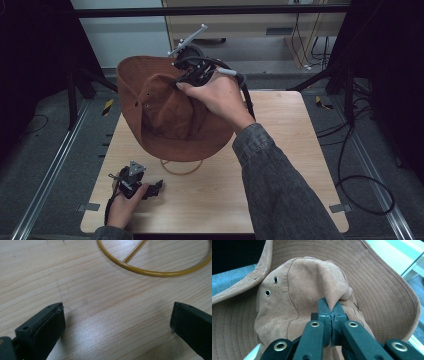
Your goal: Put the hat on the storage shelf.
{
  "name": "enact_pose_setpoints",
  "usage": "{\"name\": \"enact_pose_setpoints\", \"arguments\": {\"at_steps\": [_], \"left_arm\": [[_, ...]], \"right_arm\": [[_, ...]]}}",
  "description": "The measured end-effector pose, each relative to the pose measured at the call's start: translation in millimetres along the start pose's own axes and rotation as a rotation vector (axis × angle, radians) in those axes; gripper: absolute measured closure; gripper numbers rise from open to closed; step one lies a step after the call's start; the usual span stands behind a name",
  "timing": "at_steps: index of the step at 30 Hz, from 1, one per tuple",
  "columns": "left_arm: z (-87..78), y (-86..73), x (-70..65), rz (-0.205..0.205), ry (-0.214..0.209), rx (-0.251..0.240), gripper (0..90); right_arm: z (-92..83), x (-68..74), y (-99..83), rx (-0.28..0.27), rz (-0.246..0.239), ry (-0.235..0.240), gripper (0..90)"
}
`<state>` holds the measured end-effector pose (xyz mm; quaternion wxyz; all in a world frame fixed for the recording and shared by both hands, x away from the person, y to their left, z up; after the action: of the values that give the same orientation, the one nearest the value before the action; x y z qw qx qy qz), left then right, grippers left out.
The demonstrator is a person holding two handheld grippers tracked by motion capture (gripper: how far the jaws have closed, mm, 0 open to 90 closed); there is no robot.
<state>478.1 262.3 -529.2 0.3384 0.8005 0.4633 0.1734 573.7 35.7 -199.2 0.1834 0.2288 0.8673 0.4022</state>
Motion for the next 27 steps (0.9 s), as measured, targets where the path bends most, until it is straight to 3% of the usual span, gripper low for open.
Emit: {"name": "enact_pose_setpoints", "arguments": {"at_steps": [27], "left_arm": [[0.0,0.0,0.0,0.0,-0.002,0.0,0.0]], "right_arm": [[35.0,4.4,-15.9,0.066,0.012,0.041,88.6]]}}
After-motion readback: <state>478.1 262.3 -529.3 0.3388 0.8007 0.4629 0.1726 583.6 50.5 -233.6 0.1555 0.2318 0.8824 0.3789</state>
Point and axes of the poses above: each handheld gripper's, and its own axes: z roughly forward along the jaws, y roughly out of its top, x roughly to its left, the point moved 3 cm from there along z, roughly forward along the jaws, and after that the axes turned 5 degrees about -y, right-handed, at the moved point
